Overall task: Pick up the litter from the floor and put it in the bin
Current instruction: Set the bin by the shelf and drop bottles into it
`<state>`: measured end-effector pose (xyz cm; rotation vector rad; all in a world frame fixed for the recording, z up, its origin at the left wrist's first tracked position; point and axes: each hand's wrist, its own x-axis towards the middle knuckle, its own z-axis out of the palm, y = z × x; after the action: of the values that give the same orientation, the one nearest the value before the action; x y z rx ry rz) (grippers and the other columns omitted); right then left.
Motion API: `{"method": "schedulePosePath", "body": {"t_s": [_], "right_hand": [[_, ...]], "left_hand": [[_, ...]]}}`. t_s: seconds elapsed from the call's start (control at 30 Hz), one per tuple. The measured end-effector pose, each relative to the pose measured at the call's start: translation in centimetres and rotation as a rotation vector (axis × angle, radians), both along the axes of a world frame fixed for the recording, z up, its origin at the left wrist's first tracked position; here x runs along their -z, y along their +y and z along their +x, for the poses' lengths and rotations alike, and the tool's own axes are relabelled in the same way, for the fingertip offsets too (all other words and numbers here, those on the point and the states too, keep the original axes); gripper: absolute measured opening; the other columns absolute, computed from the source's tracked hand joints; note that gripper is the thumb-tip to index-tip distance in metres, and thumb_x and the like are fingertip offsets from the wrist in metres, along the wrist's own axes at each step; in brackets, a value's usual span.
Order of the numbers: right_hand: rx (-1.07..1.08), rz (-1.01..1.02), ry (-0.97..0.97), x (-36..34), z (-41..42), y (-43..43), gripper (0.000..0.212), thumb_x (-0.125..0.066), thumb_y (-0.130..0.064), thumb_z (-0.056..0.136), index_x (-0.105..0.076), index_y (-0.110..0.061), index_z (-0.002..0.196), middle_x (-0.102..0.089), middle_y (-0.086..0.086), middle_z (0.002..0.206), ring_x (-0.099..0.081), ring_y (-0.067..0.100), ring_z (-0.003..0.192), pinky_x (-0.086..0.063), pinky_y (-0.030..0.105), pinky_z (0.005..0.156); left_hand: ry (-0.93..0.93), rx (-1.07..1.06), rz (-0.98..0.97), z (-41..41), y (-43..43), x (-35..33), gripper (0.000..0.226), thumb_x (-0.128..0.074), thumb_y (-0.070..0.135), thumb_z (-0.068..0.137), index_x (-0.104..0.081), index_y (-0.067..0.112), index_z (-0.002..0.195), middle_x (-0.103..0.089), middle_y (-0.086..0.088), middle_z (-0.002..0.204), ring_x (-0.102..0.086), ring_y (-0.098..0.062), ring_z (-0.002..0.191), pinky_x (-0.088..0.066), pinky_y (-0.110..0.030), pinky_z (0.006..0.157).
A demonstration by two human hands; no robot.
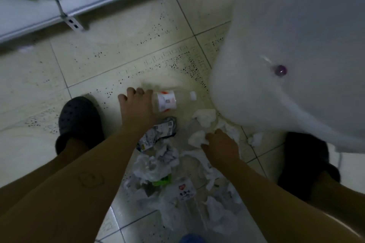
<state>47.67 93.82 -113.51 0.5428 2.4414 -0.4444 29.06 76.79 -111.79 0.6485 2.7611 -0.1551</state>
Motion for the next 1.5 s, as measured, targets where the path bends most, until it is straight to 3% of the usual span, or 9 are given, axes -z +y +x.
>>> {"method": "schedulePosePath", "body": {"t_s": [0.23,0.53,0.63,0.73,0.9,1.0,1.17,1.33,1.5], "right_hand": [[0.090,-0.188,0.022,-8.3,1.5,-1.1,0.034,-0.053,-0.031,0.092,-0.062,-0.006,0.113,-0.057,0.014,0.119,-0.055,0.024,0.111,-0.043,0.026,0.085],[0.126,-0.273,0.215,-23.3,1.2,-0.2,0.060,-0.068,-0.031,0.079,-0.052,-0.010,0.132,-0.053,0.011,0.134,-0.057,0.027,0.115,-0.047,0.033,0.094],[0.107,-0.261,0.376,-27.9,1.6,0.8,0.020,-0.065,-0.034,0.081,-0.064,-0.015,0.089,-0.061,0.005,0.093,-0.063,0.027,0.088,-0.049,0.028,0.070],[0.152,-0.290,0.445,-32.2,1.9,2.1,0.029,-0.059,-0.041,0.086,-0.059,-0.012,0.086,-0.057,0.000,0.073,-0.059,0.014,0.053,-0.045,0.020,0.039],[0.139,-0.204,0.573,-36.9,2.8,5.7,0.021,-0.057,-0.027,0.088,-0.062,-0.008,0.083,-0.062,0.007,0.078,-0.061,0.024,0.071,-0.053,0.037,0.070],[0.269,-0.115,0.729,-37.7,3.0,8.2,0.031,-0.067,-0.021,0.082,-0.048,-0.023,0.058,-0.048,-0.007,0.058,-0.048,0.008,0.055,-0.048,0.032,0.065],[0.500,-0.112,0.743,-36.5,2.8,11.8,0.027,-0.076,-0.024,0.076,-0.053,-0.019,0.089,-0.058,0.000,0.082,-0.057,0.019,0.077,-0.044,0.029,0.070],[0.562,-0.115,0.781,-34.5,1.7,15.0,0.027,-0.076,-0.020,0.075,-0.053,-0.025,0.062,-0.056,-0.007,0.069,-0.055,0.015,0.072,-0.043,0.027,0.076],[0.527,-0.130,0.668,-32.9,0.5,17.5,0.017,-0.072,-0.022,0.079,-0.072,-0.016,0.096,-0.067,0.003,0.106,-0.057,0.016,0.090,-0.041,0.025,0.084]], "left_hand": [[-0.033,0.007,-0.045,2.1,0.3,-10.1,0.072,-0.065,0.061,0.064,-0.049,0.022,0.123,-0.056,-0.007,0.117,-0.045,-0.029,0.112,-0.033,-0.046,0.090],[0.064,-0.034,0.057,6.1,-0.8,-24.5,0.065,-0.065,0.056,0.072,-0.046,0.026,0.127,-0.056,-0.005,0.121,-0.046,-0.027,0.117,-0.034,-0.044,0.094],[0.140,-0.046,0.149,7.4,-0.7,-28.1,0.066,-0.065,0.058,0.071,-0.048,0.025,0.125,-0.057,-0.005,0.122,-0.047,-0.028,0.119,-0.034,-0.044,0.094],[0.193,-0.047,0.222,8.5,-0.2,-31.0,0.073,-0.065,0.064,0.068,-0.048,0.025,0.128,-0.059,-0.005,0.124,-0.051,-0.028,0.118,-0.037,-0.043,0.094],[0.218,-0.058,0.374,10.0,1.6,-34.2,0.079,-0.065,0.069,0.064,-0.045,0.031,0.130,-0.064,0.000,0.121,-0.058,-0.026,0.112,-0.044,-0.039,0.085],[0.196,-0.046,0.444,10.5,3.2,-35.0,0.077,-0.063,0.072,0.062,-0.047,0.036,0.128,-0.067,0.004,0.116,-0.062,-0.022,0.106,-0.047,-0.035,0.079],[0.118,-0.051,0.502,10.2,7.1,-34.7,0.078,-0.060,0.077,0.057,-0.050,0.034,0.122,-0.067,0.004,0.113,-0.062,-0.021,0.105,-0.046,-0.033,0.076],[0.067,-0.044,0.537,9.0,12.4,-33.6,0.084,-0.052,0.080,0.049,-0.052,0.035,0.120,-0.069,0.002,0.108,-0.063,-0.023,0.100,-0.045,-0.031,0.073],[0.077,-0.059,0.562,7.3,18.6,-32.2,0.075,-0.059,0.077,0.058,-0.056,0.032,0.119,-0.067,-0.002,0.113,-0.061,-0.027,0.104,-0.046,-0.034,0.077]]}}
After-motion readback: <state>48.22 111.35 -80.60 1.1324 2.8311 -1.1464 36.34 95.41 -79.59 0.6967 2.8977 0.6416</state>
